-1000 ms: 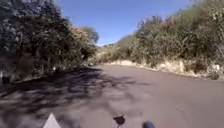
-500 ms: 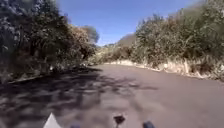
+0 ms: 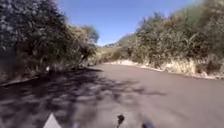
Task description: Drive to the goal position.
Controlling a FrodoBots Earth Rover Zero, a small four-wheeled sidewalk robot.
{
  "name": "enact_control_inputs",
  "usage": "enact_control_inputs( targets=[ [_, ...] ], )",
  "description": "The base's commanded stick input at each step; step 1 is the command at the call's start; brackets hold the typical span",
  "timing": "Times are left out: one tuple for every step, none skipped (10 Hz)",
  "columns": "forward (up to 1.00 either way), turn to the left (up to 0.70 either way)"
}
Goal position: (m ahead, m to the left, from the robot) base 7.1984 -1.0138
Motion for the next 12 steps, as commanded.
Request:
enact_control_inputs(
  targets=[
    [0.85,0.0],
    [0.85,0.0],
    [0.85,0.0],
    [0.85,0.0],
    [0.85,0.0],
    [0.85,0.0],
    [0.85,0.0],
    [0.85,0.0],
    [0.85,0.0],
    [0.85,0.0],
    [0.85,0.0],
    [0.85,0.0]
  ],
)
